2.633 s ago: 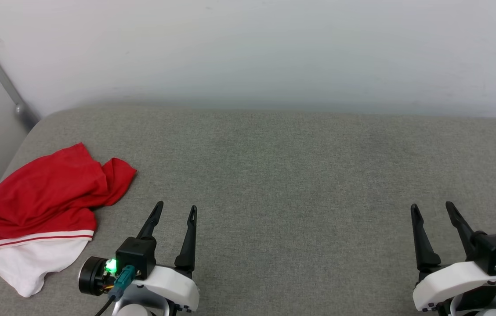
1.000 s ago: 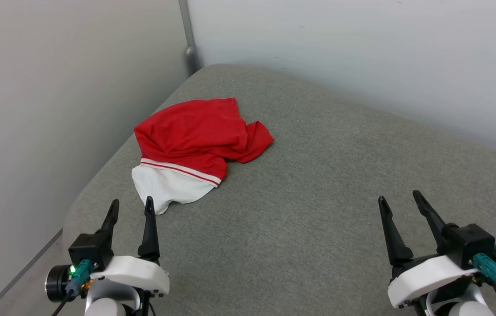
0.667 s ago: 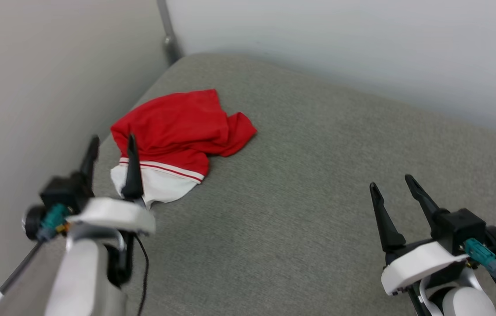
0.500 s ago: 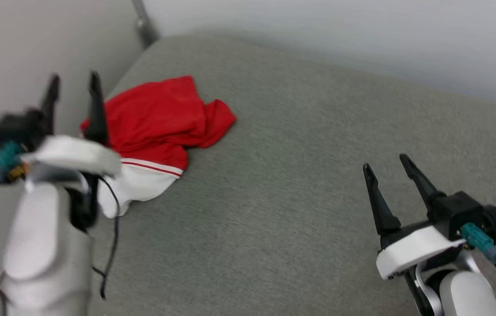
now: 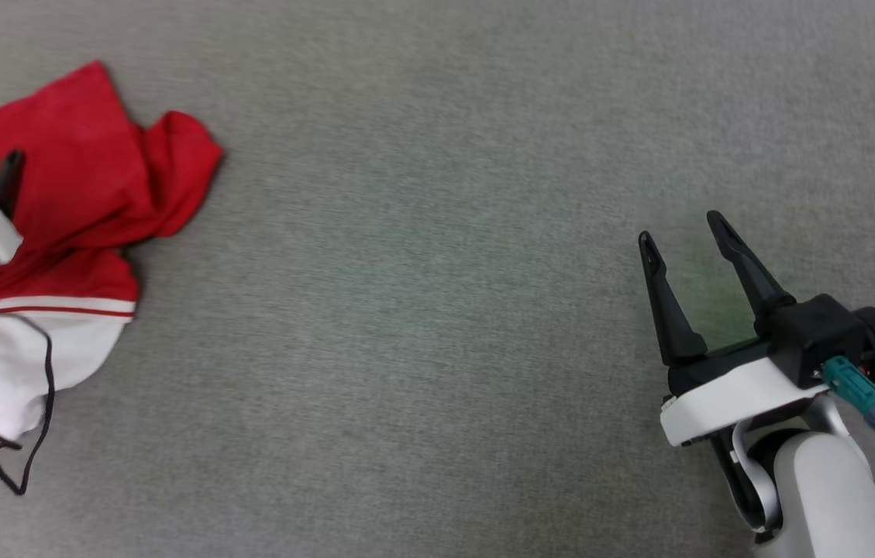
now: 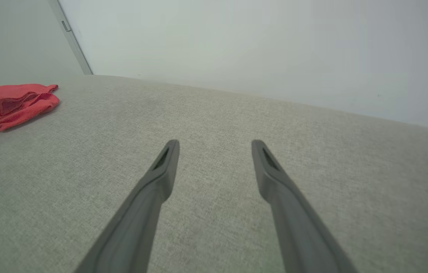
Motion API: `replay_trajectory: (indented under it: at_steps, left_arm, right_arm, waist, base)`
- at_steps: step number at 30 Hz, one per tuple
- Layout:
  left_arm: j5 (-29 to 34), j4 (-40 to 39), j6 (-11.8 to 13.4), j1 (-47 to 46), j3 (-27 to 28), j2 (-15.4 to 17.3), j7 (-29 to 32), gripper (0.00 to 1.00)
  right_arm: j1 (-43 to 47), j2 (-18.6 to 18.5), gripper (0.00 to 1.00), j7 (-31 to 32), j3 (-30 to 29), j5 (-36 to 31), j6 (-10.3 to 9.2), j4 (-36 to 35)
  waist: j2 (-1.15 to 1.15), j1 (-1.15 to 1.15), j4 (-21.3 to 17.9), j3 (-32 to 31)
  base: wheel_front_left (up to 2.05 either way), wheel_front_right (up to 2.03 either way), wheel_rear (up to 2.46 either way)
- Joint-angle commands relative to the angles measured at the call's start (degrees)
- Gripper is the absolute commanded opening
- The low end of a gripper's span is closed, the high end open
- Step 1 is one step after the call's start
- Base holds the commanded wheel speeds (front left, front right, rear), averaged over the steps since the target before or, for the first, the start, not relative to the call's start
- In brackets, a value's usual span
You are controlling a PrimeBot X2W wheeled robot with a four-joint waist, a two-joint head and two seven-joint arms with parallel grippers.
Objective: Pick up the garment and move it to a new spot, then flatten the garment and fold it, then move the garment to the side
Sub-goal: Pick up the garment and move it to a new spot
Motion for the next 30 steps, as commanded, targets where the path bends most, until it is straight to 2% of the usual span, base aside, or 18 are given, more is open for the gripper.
replay_trajectory:
  at_steps: [1,6,7,8,9,10,11,15,19,22,30]
  left_arm:
    - [-2.5,0.7,0.0,1.7,-0.5,1.7,3.2,1.0]
    - [-9.6,3.3,0.0,4.1,-0.5,3.5,11.2,1.0]
    - [-10.8,4.5,0.0,4.9,-0.5,3.4,13.4,1.0]
    - [-13.5,7.5,0.1,6.4,-0.7,1.8,16.7,1.0]
    - [-13.8,8.0,0.1,6.6,-0.8,1.2,16.7,0.76]
    - [-14.2,8.4,0.1,6.6,-1.1,0.7,16.7,0.27]
    - [-14.9,9.0,0.0,6.5,-1.4,-0.3,16.4,0.0]
    - [-12.8,8.8,0.0,4.4,-1.7,1.3,10.9,0.0]
    - [-8.6,7.2,1.7,1.5,-1.5,4.6,0.9,0.0]
    - [-5.3,6.1,3.2,0.0,-1.9,5.8,-7.7,0.0]
    - [1.7,4.1,5.9,-3.5,-4.2,5.0,-27.0,0.0]
  right_arm:
    - [-1.4,0.0,1.0,-0.7,-0.1,0.4,-0.02,0.3]
    - [-2.4,0.0,1.0,-1.5,-0.1,0.9,-0.02,0.9]
    - [-2.7,0.0,1.0,-1.7,-0.1,1.0,-0.02,1.1]
    - [-3.5,0.0,1.0,-2.1,0.2,1.3,-0.02,1.6]
    - [-3.7,0.0,1.0,-2.1,0.3,1.4,-0.02,1.8]
    - [-3.9,0.0,1.0,-2.1,0.3,1.4,-0.02,1.9]
    - [-4.1,0.0,1.0,-2.2,0.3,1.6,-0.02,2.3]
    - [-4.2,0.0,1.0,-2.5,0.3,2.3,-0.02,2.8]
    - [-3.0,0.0,1.0,-2.9,0.0,3.0,-0.02,3.2]
    - [-1.9,0.0,1.0,-3.3,-0.5,3.2,-0.02,3.8]
    - [1.1,0.0,1.0,-3.5,-1.9,4.7,-0.02,4.5]
  waist:
    - [0.0,-0.01,-3.7,3.9]
    - [0.0,-0.01,-4.3,5.6]
    - [0.0,-0.01,-4.4,5.9]
    - [0.0,-0.01,-4.6,6.5]
    - [0.0,-0.01,-4.7,6.6]
    - [0.0,-0.01,-4.7,6.6]
    - [0.0,-0.01,-4.6,6.5]
    - [0.0,-0.01,-4.4,5.2]
    - [0.0,-0.01,-3.9,2.3]
    - [0.0,-0.01,-3.3,-0.6]
    - [0.0,-0.01,-2.4,-9.0]
  base:
    - [0.0,0.0,0.0]
    - [0.0,0.0,0.0]
    - [0.0,0.0,0.0]
    - [0.0,0.0,0.0]
    - [0.0,0.0,0.0]
    - [0.0,0.0,0.0]
    - [0.0,0.0,0.0]
    - [0.0,0.0,0.0]
    - [0.0,0.0,0.0]
    - [0.0,0.0,0.0]
    - [0.0,0.0,0.0]
